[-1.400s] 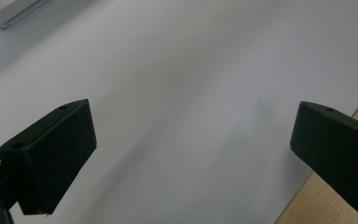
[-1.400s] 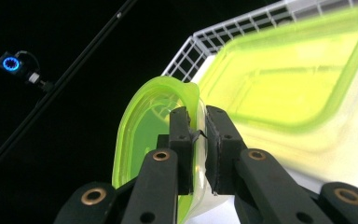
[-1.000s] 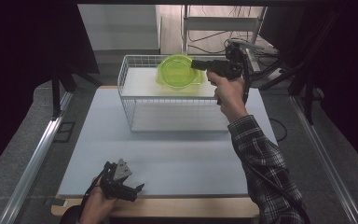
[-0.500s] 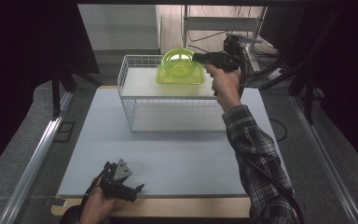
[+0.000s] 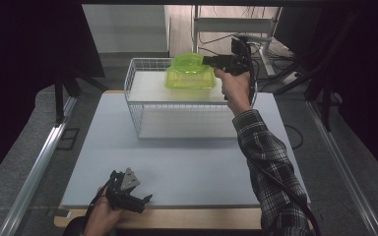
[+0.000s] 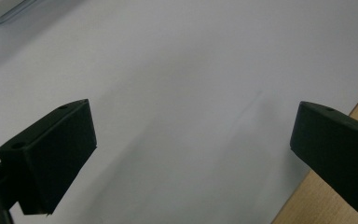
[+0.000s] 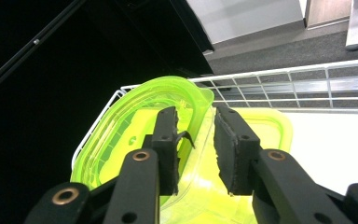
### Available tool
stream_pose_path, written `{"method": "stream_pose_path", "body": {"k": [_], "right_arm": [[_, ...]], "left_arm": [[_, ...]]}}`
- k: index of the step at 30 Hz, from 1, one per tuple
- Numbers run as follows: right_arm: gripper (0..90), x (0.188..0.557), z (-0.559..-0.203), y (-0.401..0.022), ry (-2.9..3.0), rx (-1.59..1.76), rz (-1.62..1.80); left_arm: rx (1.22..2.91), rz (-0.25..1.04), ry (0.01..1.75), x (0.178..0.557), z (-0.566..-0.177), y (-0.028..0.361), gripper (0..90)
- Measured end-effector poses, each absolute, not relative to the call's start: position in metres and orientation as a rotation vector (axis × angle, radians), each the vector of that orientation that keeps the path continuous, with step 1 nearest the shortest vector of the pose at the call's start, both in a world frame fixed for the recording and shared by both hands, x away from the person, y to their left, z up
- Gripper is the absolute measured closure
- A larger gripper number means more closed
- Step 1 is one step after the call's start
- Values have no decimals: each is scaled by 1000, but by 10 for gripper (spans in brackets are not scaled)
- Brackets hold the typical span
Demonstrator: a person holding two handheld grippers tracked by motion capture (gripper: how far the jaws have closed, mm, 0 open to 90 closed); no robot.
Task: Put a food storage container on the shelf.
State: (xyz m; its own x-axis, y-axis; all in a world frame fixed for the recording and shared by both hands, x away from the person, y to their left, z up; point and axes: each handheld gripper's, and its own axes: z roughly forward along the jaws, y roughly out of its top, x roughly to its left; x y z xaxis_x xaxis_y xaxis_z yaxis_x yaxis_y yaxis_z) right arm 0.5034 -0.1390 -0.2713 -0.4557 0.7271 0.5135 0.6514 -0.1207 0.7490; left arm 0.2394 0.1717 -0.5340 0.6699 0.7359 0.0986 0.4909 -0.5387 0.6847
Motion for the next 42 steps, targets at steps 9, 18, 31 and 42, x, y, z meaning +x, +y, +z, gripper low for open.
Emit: {"method": "stream_pose_path", "body": {"k": [9,18,31,42], "right_arm": [[459,497,-268,-147,2084,1531,1674],[325,486,-271,-154,2141,1431,1688],[199,467,-279,-156,2217,1292,1615],[140,453,-289,-155,2252,1230,1588]], "left_arm": [[2253,504,941,239,-534,171,1],[2254,504,944,240,-534,171,1],[2253,504,944,240,-534,171,1],[2252,501,945,240,-535,171,1]]}}
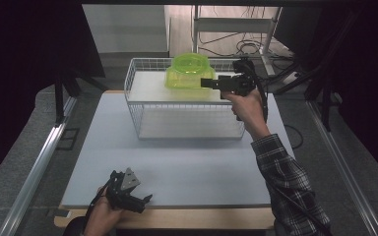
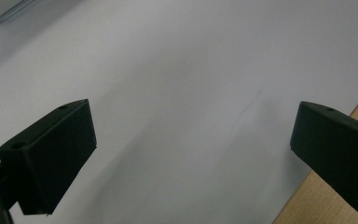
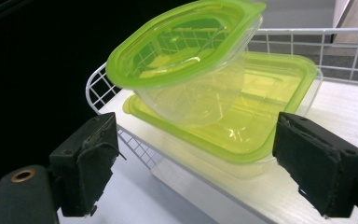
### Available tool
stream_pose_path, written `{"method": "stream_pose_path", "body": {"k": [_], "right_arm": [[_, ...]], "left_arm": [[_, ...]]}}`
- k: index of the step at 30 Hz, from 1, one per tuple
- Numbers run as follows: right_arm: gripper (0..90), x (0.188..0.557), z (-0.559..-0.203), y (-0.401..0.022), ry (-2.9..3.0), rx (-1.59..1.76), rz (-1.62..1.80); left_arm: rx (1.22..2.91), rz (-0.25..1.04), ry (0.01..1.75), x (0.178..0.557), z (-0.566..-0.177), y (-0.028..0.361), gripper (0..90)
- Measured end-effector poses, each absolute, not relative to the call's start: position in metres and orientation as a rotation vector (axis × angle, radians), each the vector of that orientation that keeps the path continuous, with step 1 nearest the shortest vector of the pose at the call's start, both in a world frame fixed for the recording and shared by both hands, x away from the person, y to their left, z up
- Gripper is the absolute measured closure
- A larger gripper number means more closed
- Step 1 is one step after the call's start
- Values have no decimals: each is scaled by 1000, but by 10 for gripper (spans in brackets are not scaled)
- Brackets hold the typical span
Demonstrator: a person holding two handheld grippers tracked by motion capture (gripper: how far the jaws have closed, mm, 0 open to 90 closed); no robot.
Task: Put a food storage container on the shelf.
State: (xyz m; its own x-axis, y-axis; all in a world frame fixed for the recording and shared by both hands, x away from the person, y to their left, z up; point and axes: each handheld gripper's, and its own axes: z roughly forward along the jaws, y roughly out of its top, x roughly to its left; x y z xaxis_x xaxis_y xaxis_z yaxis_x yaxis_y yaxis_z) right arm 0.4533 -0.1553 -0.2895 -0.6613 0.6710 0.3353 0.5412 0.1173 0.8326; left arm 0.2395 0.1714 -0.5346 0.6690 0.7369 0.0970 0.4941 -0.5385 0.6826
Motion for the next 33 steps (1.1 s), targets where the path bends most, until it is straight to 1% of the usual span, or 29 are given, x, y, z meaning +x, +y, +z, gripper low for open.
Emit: {"method": "stream_pose_path", "body": {"k": [11,33], "right_arm": [[98,434,-300,-155,2264,1158,1568],[64,397,-326,-157,2311,1024,1492]], "left_arm": [[2258,502,940,240,-534,171,0],[2257,504,938,239,-535,171,0]]}}
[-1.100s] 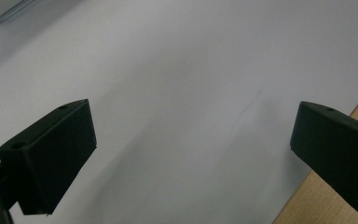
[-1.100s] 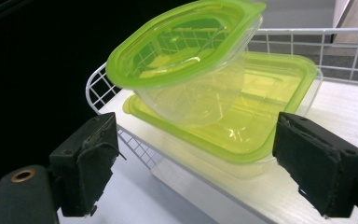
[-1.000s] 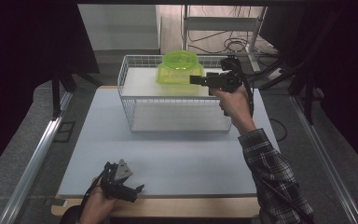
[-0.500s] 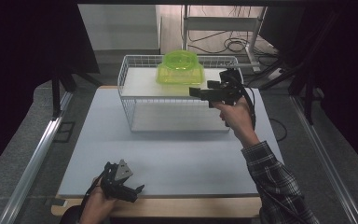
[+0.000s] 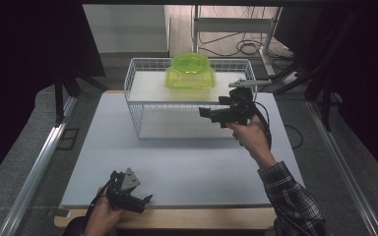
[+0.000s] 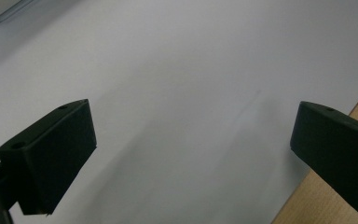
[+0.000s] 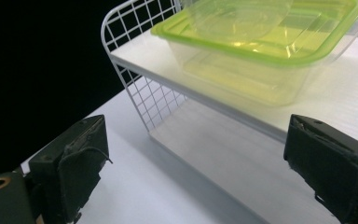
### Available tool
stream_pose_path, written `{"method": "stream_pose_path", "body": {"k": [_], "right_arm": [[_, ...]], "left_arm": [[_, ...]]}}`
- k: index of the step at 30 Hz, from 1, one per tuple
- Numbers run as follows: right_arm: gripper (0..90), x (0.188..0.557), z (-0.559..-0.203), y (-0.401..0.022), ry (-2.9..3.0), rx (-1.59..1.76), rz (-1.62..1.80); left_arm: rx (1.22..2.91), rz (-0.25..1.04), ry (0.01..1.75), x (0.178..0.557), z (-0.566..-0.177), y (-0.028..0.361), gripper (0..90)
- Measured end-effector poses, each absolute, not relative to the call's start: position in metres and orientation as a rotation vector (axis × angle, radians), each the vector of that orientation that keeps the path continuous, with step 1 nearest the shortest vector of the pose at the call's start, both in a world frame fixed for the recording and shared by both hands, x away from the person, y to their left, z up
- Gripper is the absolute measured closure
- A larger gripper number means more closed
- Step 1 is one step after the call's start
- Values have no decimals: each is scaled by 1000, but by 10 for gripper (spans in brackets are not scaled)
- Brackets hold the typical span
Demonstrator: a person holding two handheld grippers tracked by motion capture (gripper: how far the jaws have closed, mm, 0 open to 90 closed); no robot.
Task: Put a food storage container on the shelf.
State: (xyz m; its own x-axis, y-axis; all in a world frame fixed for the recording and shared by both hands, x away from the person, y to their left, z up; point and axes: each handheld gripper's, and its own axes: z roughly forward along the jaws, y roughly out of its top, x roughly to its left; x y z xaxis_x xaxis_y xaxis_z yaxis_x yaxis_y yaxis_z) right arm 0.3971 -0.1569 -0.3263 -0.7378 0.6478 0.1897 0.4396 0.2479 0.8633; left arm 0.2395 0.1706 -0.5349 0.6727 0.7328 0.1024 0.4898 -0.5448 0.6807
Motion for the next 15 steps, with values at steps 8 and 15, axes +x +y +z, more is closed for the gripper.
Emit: {"method": "stream_pose_path", "body": {"k": [8,15], "right_arm": [[41,387,-336,-155,2336,976,1454],[25,376,-353,-155,2391,945,1415]], "left_arm": [[2262,504,937,239,-535,170,0],[2264,502,937,239,-535,170,0]]}}
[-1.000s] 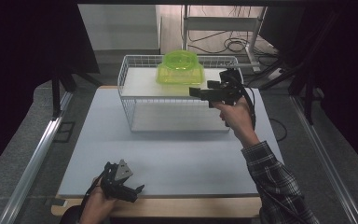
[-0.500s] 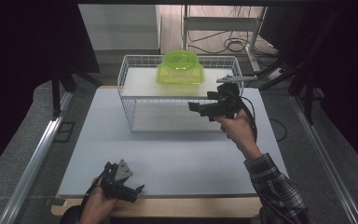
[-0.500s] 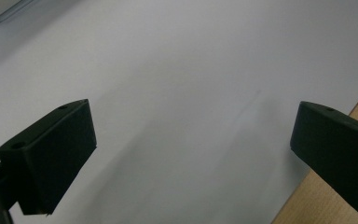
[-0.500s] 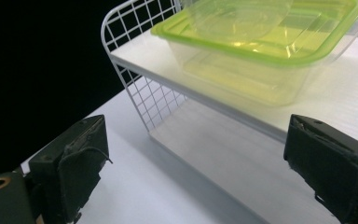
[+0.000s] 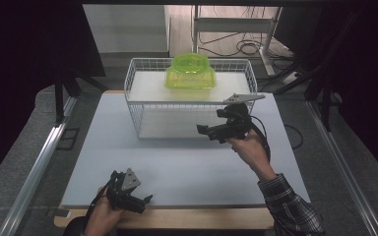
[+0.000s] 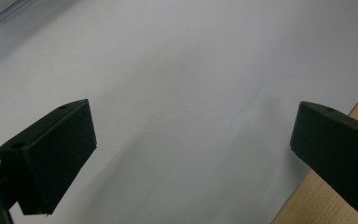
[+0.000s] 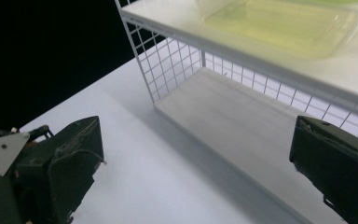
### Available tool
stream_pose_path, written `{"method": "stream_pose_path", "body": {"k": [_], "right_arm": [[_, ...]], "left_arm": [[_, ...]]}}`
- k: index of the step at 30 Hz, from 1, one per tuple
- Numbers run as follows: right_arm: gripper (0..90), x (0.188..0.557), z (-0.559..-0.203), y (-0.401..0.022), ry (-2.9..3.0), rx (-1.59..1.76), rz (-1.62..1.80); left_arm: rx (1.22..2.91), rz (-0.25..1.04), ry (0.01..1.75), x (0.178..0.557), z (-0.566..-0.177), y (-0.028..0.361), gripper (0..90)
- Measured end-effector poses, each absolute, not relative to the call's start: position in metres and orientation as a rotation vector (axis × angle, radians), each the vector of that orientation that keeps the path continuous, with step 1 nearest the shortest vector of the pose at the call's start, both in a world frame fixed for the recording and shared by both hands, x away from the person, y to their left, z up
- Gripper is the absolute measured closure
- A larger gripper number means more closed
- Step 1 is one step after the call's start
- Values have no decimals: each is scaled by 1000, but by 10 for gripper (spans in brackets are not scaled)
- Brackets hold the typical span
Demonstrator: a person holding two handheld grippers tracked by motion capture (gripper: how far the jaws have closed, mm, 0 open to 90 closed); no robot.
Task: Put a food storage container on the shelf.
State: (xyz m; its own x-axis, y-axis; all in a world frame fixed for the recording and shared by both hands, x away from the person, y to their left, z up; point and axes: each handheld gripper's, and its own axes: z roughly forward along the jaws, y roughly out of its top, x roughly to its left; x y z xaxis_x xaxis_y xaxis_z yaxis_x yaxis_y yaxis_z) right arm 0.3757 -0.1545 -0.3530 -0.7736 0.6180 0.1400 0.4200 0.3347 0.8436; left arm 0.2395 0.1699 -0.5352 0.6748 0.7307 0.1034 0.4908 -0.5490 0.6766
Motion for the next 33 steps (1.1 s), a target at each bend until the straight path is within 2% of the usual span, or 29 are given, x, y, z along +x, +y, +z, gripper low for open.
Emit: {"method": "stream_pose_path", "body": {"k": [33], "right_arm": [[0,354,-413,-177,2396,964,1311]], "left_arm": [[2240,472,918,240,-534,171,7]]}}
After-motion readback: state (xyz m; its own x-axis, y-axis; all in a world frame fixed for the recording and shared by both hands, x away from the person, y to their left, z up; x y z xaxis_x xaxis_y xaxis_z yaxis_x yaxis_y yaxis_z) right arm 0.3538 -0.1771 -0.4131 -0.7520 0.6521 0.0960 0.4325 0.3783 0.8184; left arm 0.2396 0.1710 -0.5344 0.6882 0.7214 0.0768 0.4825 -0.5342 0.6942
